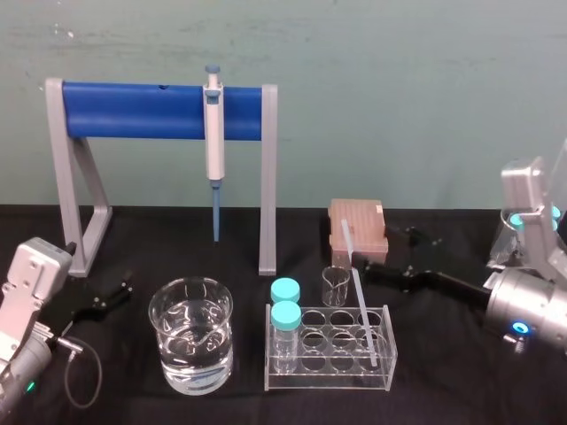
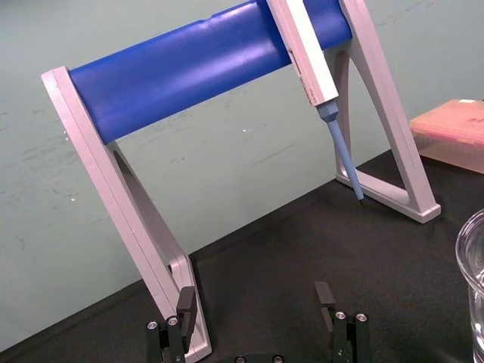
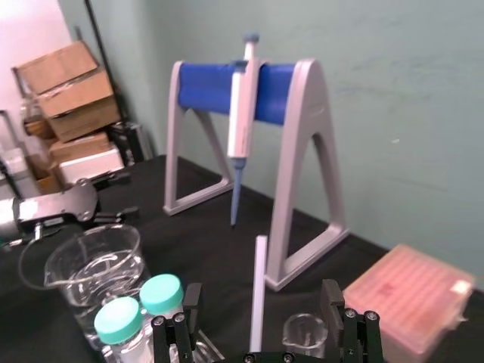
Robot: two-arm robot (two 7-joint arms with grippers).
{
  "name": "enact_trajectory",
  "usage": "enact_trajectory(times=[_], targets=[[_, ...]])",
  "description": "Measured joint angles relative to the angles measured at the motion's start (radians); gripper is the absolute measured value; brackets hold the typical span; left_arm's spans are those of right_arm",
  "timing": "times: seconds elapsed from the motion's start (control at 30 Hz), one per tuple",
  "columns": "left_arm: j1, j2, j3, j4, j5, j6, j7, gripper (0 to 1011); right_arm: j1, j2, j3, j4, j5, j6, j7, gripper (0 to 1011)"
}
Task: Pick up the stirring rod with one hand, then place it down.
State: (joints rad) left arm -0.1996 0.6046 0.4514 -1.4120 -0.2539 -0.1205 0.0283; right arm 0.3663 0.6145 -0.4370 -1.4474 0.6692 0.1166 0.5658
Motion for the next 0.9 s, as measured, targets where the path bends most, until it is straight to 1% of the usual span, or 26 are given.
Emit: enact_trajectory(times=[0.03,0.07,0.13,0.17,0.2,0.27,0.3,0.33,0.37,0.4,0.47,0.5,0.63,0.67,0.7,0.73,0.9], targets=[[0.0,0.0,0.0,0.0,0.0,0.0,0.0,1005,-0.01,0.005,0.009,-0.017,-0.001,0.0,-0.014,1003],[0.0,0.0,0.0,0.0,0.0,0.0,0.0,1005,-0.03,0.014,0.026,-0.05,-0.003,-0.002,-0.046,1003],[0.0,0.0,0.0,0.0,0.0,0.0,0.0,1005,-0.057,0.022,0.049,-0.088,-0.011,-0.006,-0.093,1003],[0.0,0.0,0.0,0.0,0.0,0.0,0.0,1005,-0.085,0.026,0.072,-0.123,-0.022,-0.009,-0.141,1003],[0.0,0.0,0.0,0.0,0.0,0.0,0.0,1005,-0.099,0.027,0.083,-0.14,-0.028,-0.011,-0.166,1003],[0.0,0.0,0.0,0.0,0.0,0.0,0.0,1005,-0.122,0.027,0.102,-0.165,-0.045,-0.01,-0.219,1003],[0.0,0.0,0.0,0.0,0.0,0.0,0.0,1005,-0.142,0.023,0.116,-0.185,-0.063,-0.006,-0.269,1003],[0.0,0.0,0.0,0.0,0.0,0.0,0.0,1005,-0.153,0.019,0.122,-0.193,-0.074,-0.002,-0.301,1003],[0.0,0.0,0.0,0.0,0.0,0.0,0.0,1005,-0.16,0.016,0.126,-0.198,-0.081,0.001,-0.318,1003],[0.0,0.0,0.0,0.0,0.0,0.0,0.0,1005,-0.176,0.005,0.134,-0.208,-0.101,0.01,-0.369,1003],[0.0,0.0,0.0,0.0,0.0,0.0,0.0,1005,-0.188,-0.008,0.138,-0.212,-0.122,0.02,-0.415,1002],[0.0,0.0,0.0,0.0,0.0,0.0,0.0,1005,-0.198,-0.023,0.139,-0.211,-0.141,0.028,-0.454,1003],[0.0,0.0,0.0,0.0,0.0,0.0,0.0,1005,-0.209,-0.059,0.133,-0.194,-0.181,0.037,-0.523,1003],[0.0,0.0,0.0,0.0,0.0,0.0,0.0,1005,-0.212,-0.079,0.125,-0.182,-0.206,0.037,-0.555,1003],[0.0,0.0,0.0,0.0,0.0,0.0,0.0,1005,-0.213,-0.089,0.122,-0.174,-0.217,0.037,-0.57,1003],[0.0,0.0,0.0,0.0,0.0,0.0,0.0,1005,-0.214,-0.106,0.114,-0.157,-0.237,0.037,-0.591,1003],[0.0,0.0,0.0,0.0,0.0,0.0,0.0,1005,-0.215,-0.149,0.098,-0.114,-0.278,0.027,-0.627,1003]])
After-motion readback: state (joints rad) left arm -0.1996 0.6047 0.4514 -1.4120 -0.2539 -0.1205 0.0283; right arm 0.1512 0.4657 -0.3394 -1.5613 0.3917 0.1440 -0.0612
